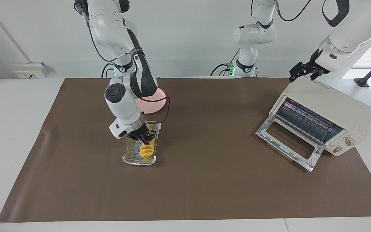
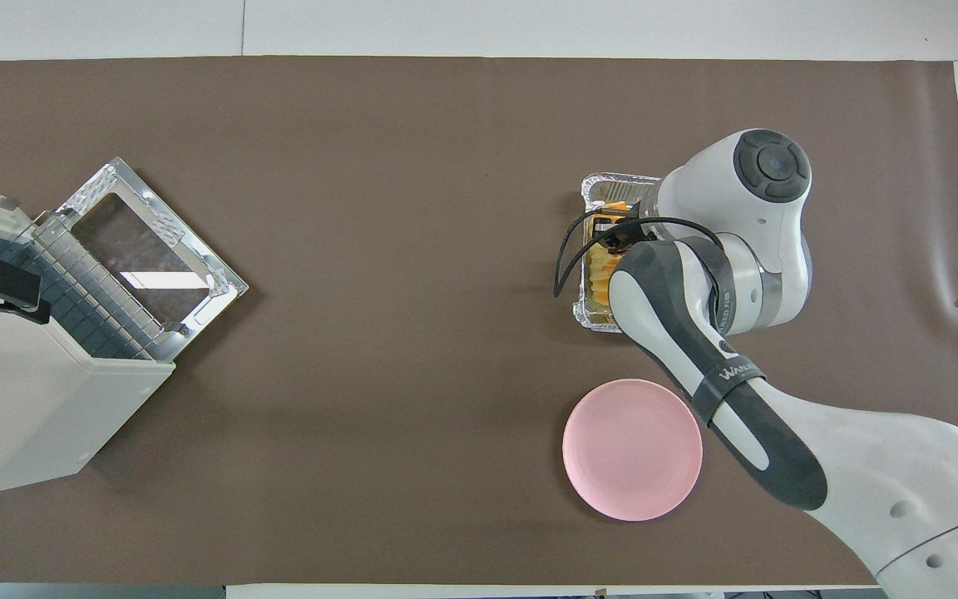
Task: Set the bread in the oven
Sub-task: 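Lower the bread into the foil tray and open the right gripper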
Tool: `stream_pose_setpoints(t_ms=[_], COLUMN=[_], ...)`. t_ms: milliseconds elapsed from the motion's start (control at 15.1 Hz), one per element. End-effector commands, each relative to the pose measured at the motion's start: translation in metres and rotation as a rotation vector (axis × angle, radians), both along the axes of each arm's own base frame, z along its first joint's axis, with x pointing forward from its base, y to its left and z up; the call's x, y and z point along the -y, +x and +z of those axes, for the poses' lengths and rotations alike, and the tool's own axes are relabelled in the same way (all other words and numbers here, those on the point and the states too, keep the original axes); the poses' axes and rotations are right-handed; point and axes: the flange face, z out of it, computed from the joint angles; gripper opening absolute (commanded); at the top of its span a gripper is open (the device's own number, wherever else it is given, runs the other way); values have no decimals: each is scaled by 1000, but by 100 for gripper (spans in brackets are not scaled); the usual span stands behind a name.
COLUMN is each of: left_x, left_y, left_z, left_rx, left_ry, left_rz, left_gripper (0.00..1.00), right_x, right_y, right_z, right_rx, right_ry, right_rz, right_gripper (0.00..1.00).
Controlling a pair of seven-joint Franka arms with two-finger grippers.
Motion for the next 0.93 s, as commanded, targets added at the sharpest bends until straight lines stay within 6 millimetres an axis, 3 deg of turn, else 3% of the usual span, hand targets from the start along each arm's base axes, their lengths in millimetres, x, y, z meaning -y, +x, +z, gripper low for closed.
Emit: stream_pose_setpoints(t_ms=[0,66,332,399,531,664,731,863], left_x=[0,0,0,0,0,0,0,0], left_y=[-5,-5,-5,-5,-5,-5,-5,-5], left_z=[1,1,1,1,1,1,1,1], left_rx=[12,12,12,12,12,12,12,12], left_ry=[4,4,4,4,4,4,4,4], left_rz=[9,9,9,9,9,9,9,9], left_gripper=[100,100,100,100,100,100,100,100], right_x=[3,7,33,40,61,69,71,75], right_y=[-6,-5,13,13,1,-19,-24,-31], right_z=[4,5,39,40,28,6,1,-8], right_rx=[7,8,-11,-15,-53,-74,-71,-87], right_ry=[15,11,4,0,-4,-9,-9,-2], right_rz=[23,48,112,115,93,76,71,58], right_gripper=[87,100,100,100,100,100,97,77])
